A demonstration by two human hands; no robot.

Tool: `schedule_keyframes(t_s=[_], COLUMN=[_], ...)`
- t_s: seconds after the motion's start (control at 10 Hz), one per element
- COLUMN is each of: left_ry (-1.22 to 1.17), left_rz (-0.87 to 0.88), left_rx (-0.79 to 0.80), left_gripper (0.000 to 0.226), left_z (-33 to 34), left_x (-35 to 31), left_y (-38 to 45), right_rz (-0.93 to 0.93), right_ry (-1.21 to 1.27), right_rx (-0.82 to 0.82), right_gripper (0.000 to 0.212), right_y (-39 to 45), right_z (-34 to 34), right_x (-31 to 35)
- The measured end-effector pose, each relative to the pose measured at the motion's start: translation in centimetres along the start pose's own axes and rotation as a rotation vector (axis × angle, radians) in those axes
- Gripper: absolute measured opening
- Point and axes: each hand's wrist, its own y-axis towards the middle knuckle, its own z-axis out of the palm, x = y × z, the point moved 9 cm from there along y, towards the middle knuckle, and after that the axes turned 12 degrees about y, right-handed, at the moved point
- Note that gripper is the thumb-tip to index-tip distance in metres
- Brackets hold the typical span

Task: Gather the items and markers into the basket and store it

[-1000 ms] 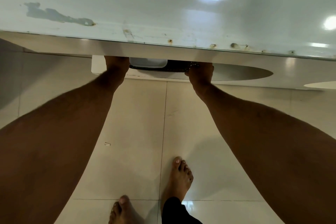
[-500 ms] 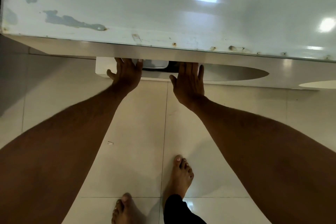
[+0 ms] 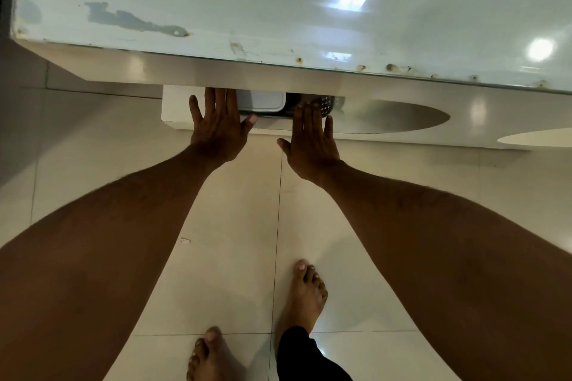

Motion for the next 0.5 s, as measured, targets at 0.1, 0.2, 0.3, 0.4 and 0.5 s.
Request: schedule_keyframes(t_s=[0.1,0.2,0.3,0.4,0.5], left_ry=[0.008,0.031,0.027,0.020,0.025], left_rz=[-0.007,-0.019,-0.031,-0.028,-0.012], left_rx=[0.011,0.015,0.022,0.016,-0.037], left_gripper=[0.076,0.079,0.080,0.078,0.080], left_z=[0.1,-0.2,-1.1,-3.3,-6.0], left_x=[0.2,0.4,0.4,0.1,-0.5], left_y=[-0.1,-0.8,-2.1,-3.8,-6.0], right_rz=[0.001,-0.005,-0.003,-0.013,-0.037], right_ry=[-0.017,-0.027,-0.044,-0.029,-0.028], right_rx=[0.012,0.002,-0.013,-0.042,-0.068], right_gripper=[0.083,0.083,0.082,0.081,0.079], right_y=[-0.2,-0.9,-2.4,-4.3,-6.7], right_z=[-0.2,-1.0,-2.2,-3.8,-5.7], right_x=[0.1,0.4,0.9,2.1,3.5])
